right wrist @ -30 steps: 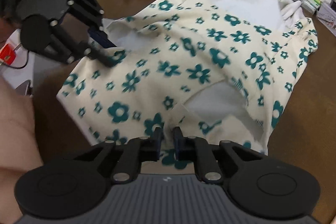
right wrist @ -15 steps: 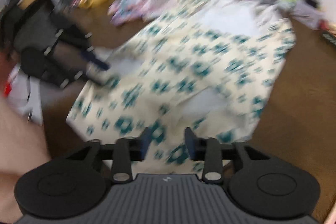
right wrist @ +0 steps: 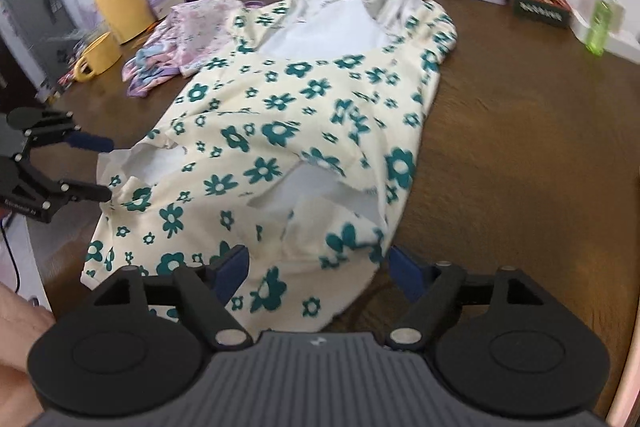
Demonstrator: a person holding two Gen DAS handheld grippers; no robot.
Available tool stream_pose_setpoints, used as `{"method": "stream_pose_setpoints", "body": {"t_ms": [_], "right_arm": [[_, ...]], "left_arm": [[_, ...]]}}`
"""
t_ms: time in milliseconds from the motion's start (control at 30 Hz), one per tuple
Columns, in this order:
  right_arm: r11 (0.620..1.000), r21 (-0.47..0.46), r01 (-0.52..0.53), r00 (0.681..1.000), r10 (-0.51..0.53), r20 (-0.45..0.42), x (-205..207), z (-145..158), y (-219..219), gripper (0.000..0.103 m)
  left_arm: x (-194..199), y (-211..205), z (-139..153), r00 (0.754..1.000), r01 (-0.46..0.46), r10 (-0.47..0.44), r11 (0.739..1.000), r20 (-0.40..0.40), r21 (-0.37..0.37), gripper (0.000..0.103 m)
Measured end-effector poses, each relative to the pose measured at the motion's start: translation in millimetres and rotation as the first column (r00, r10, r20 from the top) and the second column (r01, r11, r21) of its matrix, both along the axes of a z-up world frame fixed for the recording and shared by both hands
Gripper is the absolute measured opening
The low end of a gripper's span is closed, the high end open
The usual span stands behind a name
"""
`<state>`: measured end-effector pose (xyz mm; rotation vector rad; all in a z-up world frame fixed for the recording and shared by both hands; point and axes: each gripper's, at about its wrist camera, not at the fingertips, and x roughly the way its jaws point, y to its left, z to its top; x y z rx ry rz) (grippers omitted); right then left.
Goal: Fold clothes
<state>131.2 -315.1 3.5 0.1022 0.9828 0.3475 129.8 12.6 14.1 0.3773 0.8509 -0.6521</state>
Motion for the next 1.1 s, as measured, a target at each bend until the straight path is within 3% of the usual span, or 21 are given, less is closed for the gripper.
{"method": "stream_pose_setpoints", "body": {"t_ms": [67,167,533,667,833,900,1000,1100], "right_arm": [[0.999,0.014,0.036,0.999,-0.036,-0.018,-4.6,-2.2,-4.3,0.080],[0.997,0.024,0.073,0.997,-0.072,-0.039,-12.9,-5.3,-7.3,0.080],[0.997,0.025,0.067,0.998,-0.067,-0.013,-28.4,-1.9,-2.5,0.078],[0.999,0.020,0.031,0.999,-0.031,0.022,-33.2,1.9,6.9,0.070],[1.000,0.013,-0.015,0.998,0.014,0.066,-39.3,6.5,18.7,0.055],[0.999,0.015,-0.039,0.996,0.038,0.083,-40.8,9.0,24.0,0.044],[0.995,-0.011,-0.102,0.990,0.103,0.099,-39.2,7.5,42.0,0.036],[0.986,-0.060,-0.158,0.982,0.163,0.098,-35.8,0.9,63.8,0.036]], "left_arm": [[-0.1,-2.1,6.7,1.000,0.000,0.000,1.000,0.014,-0.003,0.068],[0.2,-6.2,18.1,0.999,0.000,0.001,1.000,0.038,-0.005,0.082],[-12.1,-6.6,9.4,1.000,0.008,-0.008,1.000,0.024,0.008,0.083],[-25.3,-4.0,7.2,0.999,0.016,-0.017,1.000,0.045,0.006,0.078],[-32.1,-0.2,4.6,0.998,0.018,-0.018,1.000,0.058,0.012,0.057],[-31.7,1.4,2.6,0.998,0.014,-0.015,1.000,0.066,0.020,0.048],[-27.9,2.6,-2.4,0.997,0.011,-0.013,1.000,0.073,0.026,0.044],[-22.6,0.7,-9.2,0.995,0.028,-0.032,0.999,0.095,0.045,0.044]]}}
